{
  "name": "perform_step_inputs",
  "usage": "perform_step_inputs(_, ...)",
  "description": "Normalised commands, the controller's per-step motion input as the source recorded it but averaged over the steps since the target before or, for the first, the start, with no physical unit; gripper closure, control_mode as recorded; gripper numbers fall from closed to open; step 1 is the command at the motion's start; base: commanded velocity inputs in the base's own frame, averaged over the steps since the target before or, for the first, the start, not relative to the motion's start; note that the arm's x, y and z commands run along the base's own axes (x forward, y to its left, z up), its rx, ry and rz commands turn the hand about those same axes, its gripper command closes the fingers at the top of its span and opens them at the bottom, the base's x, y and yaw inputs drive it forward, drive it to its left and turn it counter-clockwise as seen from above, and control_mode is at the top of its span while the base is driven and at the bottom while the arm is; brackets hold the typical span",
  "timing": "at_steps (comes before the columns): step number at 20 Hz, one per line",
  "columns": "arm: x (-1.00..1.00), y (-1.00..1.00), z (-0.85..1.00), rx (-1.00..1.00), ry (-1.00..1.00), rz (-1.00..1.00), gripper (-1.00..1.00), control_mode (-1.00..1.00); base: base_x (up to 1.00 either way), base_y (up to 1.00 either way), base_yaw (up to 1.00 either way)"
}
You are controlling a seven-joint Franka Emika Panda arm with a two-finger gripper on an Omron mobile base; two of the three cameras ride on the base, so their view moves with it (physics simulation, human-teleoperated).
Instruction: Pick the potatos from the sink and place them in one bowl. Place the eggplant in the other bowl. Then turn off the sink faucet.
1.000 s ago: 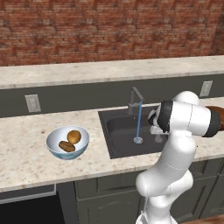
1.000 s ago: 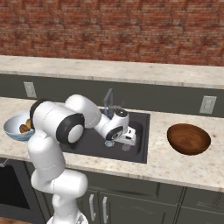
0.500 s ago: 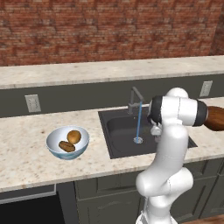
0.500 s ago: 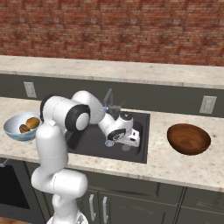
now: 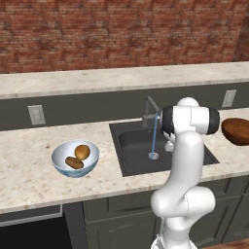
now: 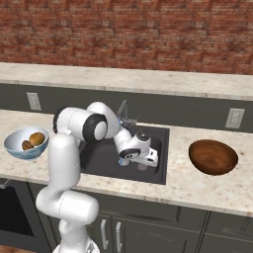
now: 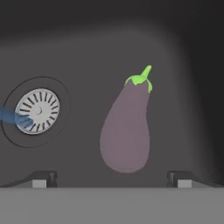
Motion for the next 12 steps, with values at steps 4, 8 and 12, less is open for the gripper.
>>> perform_step_inputs(4,0.22,-0.06,-0.28,0.0,-0.07,0.0,-1.0,-1.0,0.0,0.0,0.0)
perform_step_inputs(8,0.17,-0.11,-0.28,0.0,-0.06,0.0,-1.0,-1.0,0.0,0.0,0.0)
perform_step_inputs(12,0.14,-0.14,-0.29,0.0,-0.03,0.0,-1.0,-1.0,0.0,0.0,0.0)
